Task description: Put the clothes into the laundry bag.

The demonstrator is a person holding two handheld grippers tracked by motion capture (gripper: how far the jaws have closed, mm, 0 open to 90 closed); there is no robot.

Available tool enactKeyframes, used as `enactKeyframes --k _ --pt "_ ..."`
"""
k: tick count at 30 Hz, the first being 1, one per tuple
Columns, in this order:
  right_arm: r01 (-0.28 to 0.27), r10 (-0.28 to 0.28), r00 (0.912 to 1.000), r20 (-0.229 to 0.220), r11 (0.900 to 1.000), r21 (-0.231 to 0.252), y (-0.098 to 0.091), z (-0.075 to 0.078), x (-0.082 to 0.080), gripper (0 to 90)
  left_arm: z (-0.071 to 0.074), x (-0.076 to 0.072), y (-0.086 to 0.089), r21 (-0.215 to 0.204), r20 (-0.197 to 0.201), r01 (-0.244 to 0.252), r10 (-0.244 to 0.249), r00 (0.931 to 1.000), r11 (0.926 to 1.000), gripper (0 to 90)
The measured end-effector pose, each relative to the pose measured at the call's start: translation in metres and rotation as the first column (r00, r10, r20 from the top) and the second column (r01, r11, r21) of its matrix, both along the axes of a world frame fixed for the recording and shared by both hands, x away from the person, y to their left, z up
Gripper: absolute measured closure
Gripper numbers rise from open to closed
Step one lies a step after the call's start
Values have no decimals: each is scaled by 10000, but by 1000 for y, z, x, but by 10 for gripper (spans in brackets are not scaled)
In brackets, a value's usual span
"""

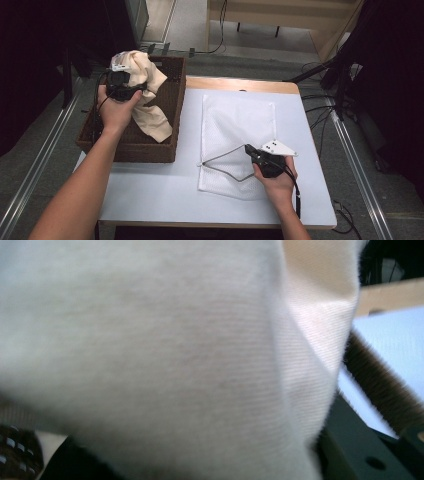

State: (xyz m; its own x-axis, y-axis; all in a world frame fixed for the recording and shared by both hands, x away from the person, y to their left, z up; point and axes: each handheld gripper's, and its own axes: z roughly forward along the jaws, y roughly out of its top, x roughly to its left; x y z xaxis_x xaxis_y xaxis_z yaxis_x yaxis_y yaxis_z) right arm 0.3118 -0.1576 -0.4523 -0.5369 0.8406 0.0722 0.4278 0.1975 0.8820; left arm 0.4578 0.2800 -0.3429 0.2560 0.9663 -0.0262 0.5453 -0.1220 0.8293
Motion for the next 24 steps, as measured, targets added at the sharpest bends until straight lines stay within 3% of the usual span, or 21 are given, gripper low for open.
enactKeyframes --k 1,2,5,7,8,10,12,14,17,22,24 --pt "8 -8 10000 24 10000 -4 0 0 0 900 10 -7 -1 -281 629 178 -161 9979 9994 681" --pt "-5 5 10000 40 10000 -10 0 0 0 900 10 -7 -1 -281 629 178 -161 9979 9994 680" --pt "-10 10 10000 58 10000 -22 0 0 -1 900 28 -17 -5 -769 1187 745 -650 9908 9943 679" --pt "-17 18 10000 93 10000 -56 1 0 0 900 47 -26 -12 -1021 1731 1327 -1137 9783 9859 677" --pt "-17 18 10000 93 10000 -56 1 0 0 900 47 -26 -12 -1021 1731 1327 -1137 9783 9859 676" --pt "-15 16 10000 91 10000 -60 1 0 0 900 62 -33 -20 -959 2074 1605 -1380 9685 9824 675" --pt "-8 9 10000 78 10000 -56 2 -1 -1 900 67 -36 -24 -902 2308 1643 -1398 9629 9823 675" --pt "-7 8 9999 113 10000 -79 2 -1 -1 900 72 -40 -28 -811 2775 1617 -1336 9514 9835 674" --pt "5 -3 9999 151 10000 -97 2 -1 -1 900 77 -44 -32 -689 3274 1268 -976 9398 9895 674" --pt "-16 18 9999 169 9999 -116 2 -2 -1 900 83 -46 -34 -909 3687 1097 -689 9270 9898 673" --pt "-13 16 9998 177 9999 -140 2 -3 0 900 83 -45 -35 -969 3677 1019 -595 9281 9901 673"
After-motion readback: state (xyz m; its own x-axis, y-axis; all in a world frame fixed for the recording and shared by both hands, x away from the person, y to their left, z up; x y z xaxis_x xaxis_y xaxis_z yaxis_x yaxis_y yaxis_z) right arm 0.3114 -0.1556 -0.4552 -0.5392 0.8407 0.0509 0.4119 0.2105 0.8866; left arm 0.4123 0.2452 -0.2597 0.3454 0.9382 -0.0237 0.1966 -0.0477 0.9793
